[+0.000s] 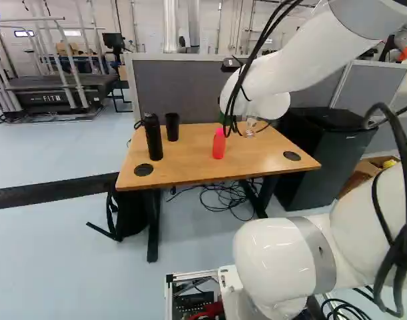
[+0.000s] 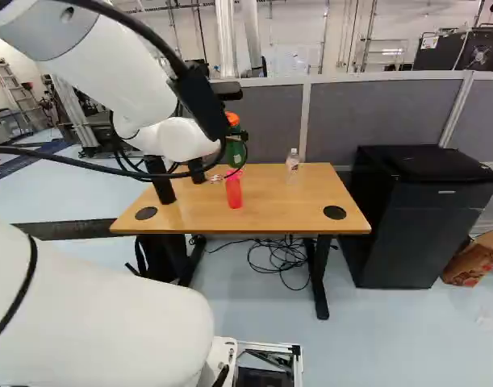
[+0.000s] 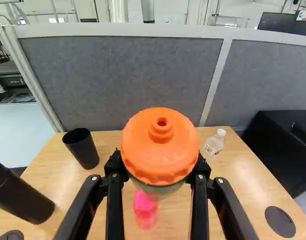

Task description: Pick up the green bottle from the table

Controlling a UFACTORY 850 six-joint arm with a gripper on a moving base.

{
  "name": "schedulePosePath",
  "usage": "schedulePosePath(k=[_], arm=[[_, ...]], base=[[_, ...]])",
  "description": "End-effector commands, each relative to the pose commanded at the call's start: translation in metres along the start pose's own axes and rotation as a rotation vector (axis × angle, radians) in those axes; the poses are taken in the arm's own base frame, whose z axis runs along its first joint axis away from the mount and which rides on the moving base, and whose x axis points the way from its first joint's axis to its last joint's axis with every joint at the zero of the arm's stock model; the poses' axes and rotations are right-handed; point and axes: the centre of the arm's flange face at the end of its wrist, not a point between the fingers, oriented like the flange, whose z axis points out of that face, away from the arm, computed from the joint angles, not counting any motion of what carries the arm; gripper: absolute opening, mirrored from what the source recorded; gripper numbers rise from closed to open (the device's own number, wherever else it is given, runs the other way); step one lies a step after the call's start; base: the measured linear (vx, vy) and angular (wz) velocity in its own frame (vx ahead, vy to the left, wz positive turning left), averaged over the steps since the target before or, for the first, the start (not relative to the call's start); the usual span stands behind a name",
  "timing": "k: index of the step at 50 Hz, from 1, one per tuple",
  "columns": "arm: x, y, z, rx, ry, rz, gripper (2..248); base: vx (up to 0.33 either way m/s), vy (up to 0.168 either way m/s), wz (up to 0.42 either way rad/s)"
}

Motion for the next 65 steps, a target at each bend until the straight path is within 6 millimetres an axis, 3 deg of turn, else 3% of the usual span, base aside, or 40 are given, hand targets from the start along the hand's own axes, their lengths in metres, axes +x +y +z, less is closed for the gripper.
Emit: schedulePosePath(k=[46, 65], arm=[[0.0, 0.0, 0.0, 0.0, 0.0, 0.0, 120], [0.0, 0.0, 0.0, 0.0, 0.0, 0.0, 120]], base=[[-0.14, -0.002, 0.007], [-0.014, 0.0, 0.0]])
